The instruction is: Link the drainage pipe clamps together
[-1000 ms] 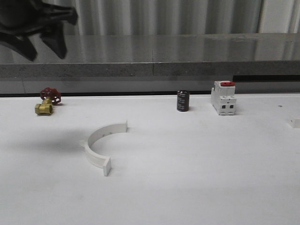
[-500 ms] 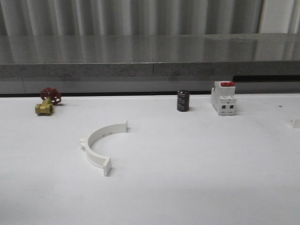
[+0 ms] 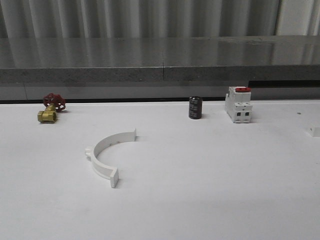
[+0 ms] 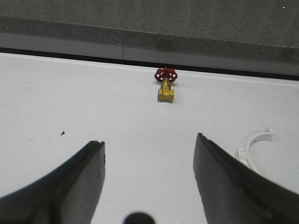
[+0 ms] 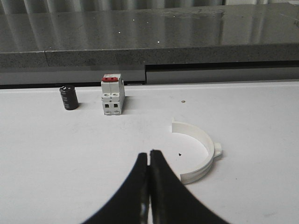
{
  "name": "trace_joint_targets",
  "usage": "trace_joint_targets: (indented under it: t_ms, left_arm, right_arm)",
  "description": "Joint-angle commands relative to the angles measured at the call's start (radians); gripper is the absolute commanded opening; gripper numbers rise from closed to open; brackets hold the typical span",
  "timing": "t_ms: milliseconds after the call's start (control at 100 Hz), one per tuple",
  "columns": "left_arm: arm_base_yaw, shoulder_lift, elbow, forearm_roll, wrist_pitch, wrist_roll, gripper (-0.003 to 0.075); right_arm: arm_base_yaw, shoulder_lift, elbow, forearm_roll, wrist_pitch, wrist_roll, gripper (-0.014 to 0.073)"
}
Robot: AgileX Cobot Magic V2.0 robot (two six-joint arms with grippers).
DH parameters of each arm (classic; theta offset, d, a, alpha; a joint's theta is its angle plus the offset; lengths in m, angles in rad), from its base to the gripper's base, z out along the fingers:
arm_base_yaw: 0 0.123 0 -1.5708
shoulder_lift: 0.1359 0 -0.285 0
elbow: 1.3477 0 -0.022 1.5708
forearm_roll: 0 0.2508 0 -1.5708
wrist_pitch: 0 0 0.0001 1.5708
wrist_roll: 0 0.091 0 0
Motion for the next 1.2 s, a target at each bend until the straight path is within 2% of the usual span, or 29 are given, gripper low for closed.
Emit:
trace_joint_targets:
  t_ms: [0,70,140,400,520,830,980,1190]
  left_arm:
    - [0.002,-0.046,0.006,-0.002,-0.063,0.002,0.042]
    - [0.002,-0.078,0.027,-0.002,-0.061,0.002,0.0412]
    - [0.002,-0.096,0.044,-0.002,-0.061,0.002,0.0361]
    - [0.002,-0.106,0.046,0.003,-0.06,0.002,-0.0023]
    - [0.002,-0.106,0.046,0.01,-0.061,0.002,-0.002]
    - [0.002,-0.106,0.046,0.027,-0.061,0.002,-0.002]
    - [0.002,-0.106,0.046,0.029,-0.06,0.002,-0.002]
    - [0.002,-0.106,0.046,0.029,-0.06,0.002,-0.002]
  right_arm:
    - [-0.005,-0.012,-0.02,0.004,-0.088,-0.004,-0.0067]
    - [-0.005,-0.012,-0.02,0.004,-0.088,-0.004,-0.0067]
    - [-0.005,-0.012,-0.02,0.004,-0.088,-0.004,-0.0067]
    - [-0.005,-0.008,-0.09,0.004,-0.074,-0.002,-0.0067]
    - [-0.005,0.044,-0.188,0.005,-0.019,0.021,-0.0067]
    - [-0.005,0.466,-0.611,0.003,0.424,0.021,-0.0067]
    - [-0.005,0.664,-0.728,0.003,0.481,0.021,-0.0067]
    - [-0.005,0.832,-0.743,0.012,0.532,0.021,-0.0037]
